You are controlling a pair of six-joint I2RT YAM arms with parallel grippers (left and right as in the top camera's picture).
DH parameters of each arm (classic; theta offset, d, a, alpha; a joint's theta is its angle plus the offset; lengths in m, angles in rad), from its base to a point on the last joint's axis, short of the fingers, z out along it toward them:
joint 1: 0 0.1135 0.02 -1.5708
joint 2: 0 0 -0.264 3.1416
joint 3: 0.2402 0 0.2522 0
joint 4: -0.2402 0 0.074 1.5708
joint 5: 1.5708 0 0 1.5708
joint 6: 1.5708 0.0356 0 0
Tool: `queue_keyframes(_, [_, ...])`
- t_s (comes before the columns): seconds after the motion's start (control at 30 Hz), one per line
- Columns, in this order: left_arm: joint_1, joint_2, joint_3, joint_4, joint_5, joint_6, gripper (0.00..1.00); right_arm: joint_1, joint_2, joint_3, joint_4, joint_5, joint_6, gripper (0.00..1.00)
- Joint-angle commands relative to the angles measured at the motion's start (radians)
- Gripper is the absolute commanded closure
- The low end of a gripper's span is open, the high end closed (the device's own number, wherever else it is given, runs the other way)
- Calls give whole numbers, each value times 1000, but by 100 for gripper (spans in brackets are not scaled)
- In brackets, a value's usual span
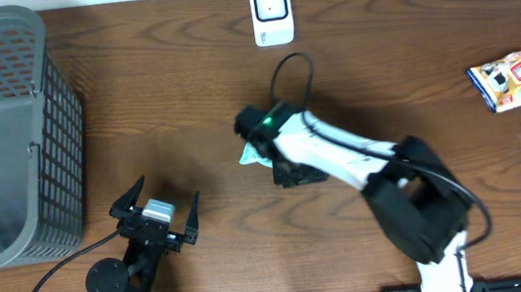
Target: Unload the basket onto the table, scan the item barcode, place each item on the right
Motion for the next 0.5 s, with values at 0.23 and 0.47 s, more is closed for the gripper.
queue_keyframes(0.23, [-4, -3, -21, -34, 13, 13, 2, -214, -260, -3, -56, -240, 192, 1])
queue_keyframes(0.47, [-4, -3, -21, -34, 13, 13, 2, -160, -297, -152, 113, -243, 389, 1])
